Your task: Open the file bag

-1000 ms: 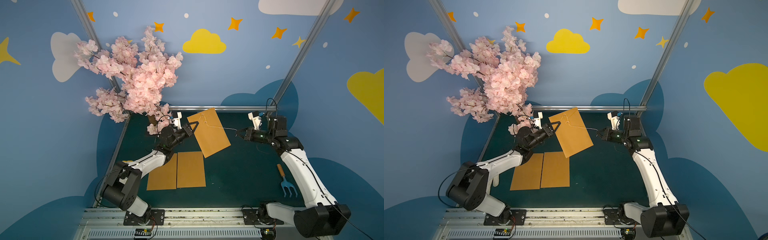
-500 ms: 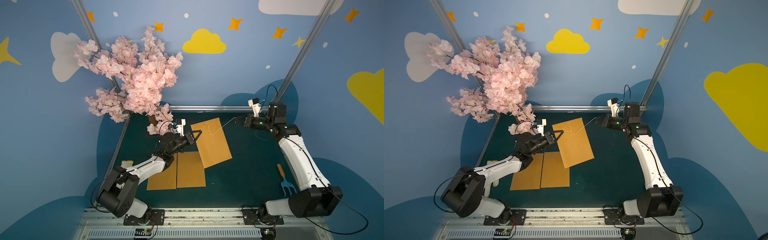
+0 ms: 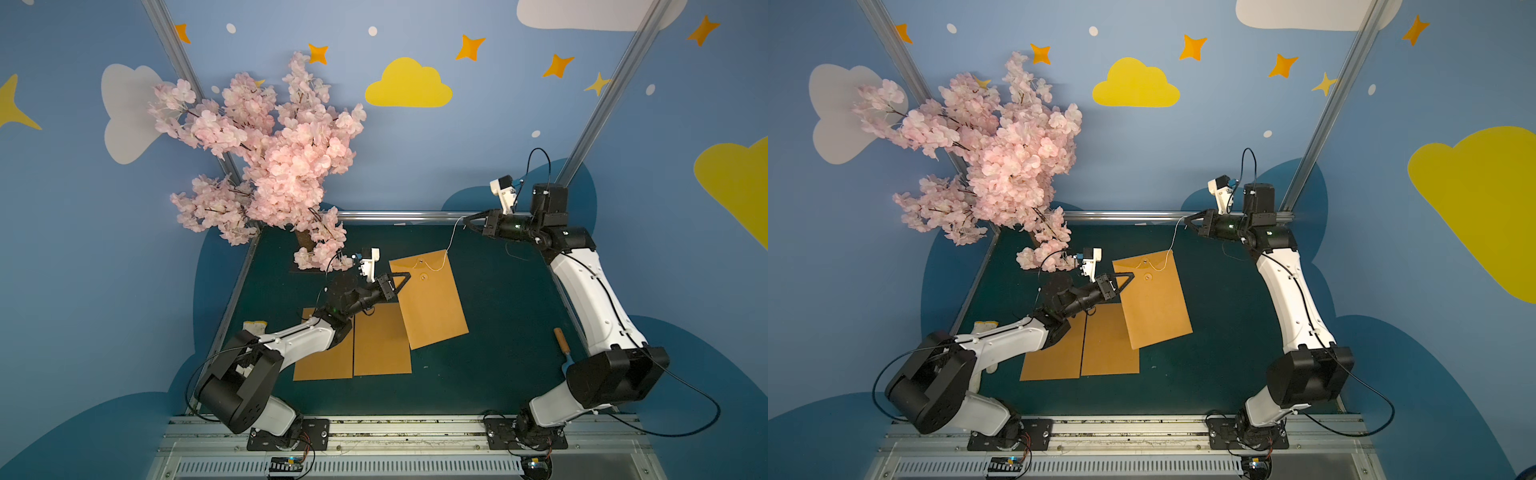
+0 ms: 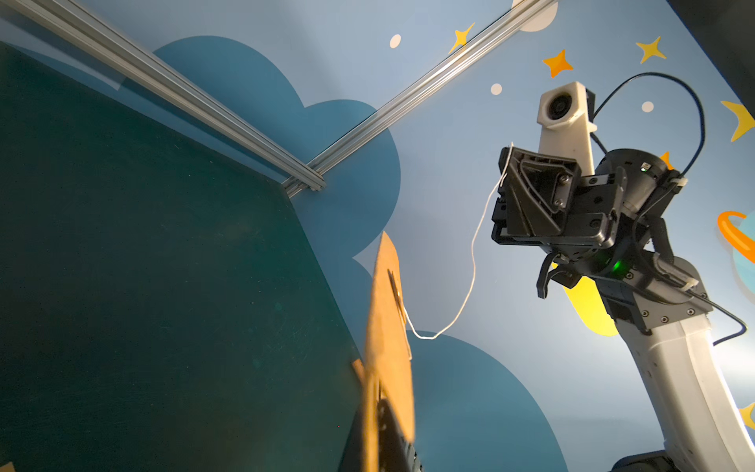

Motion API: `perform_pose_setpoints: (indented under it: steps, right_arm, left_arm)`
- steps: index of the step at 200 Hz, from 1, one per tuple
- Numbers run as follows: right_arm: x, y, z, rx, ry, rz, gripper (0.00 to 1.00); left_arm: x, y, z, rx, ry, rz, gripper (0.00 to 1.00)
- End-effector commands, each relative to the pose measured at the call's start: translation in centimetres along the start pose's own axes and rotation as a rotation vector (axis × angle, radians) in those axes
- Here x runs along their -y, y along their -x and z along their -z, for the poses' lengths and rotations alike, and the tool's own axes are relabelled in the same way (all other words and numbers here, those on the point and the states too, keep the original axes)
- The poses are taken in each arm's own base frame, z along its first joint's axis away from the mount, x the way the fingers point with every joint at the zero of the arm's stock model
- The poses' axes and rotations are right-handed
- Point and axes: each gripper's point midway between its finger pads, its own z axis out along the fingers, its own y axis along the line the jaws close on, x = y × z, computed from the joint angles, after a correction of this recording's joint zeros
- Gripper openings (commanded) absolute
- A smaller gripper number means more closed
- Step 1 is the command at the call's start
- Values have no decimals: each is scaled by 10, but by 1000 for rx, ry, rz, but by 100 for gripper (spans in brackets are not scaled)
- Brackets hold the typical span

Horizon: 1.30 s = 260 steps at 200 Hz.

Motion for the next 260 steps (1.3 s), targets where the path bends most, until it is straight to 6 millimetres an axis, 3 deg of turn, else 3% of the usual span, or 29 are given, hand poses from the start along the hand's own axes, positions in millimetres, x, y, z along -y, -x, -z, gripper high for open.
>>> perform_pose_setpoints:
  steps: [1,34,64,102,170,260]
  right_arm:
    - [-20,-5,-2,-26,46,33,0]
    - [-29,-19,-2,-53,47,50,1]
    - [-25,-38,7,-77,-18,80,28]
    - [-8,-60,23,-90,-132,142,50]
    - [25,-81,24,-98,-251,229,57]
    - [25,-92,6,-87,-165,248,60]
  left_arm:
    - [9,5,-6,3,-37,-35,2]
    - [11,9,-12,-4,-39,-59,3]
    - [17,13,-14,-11,-55,-78,3]
    - [22,20,-13,-45,-61,-98,3]
    - [44,29,-5,-134,-128,-97,3]
    - [52,24,-2,-184,-195,-63,3]
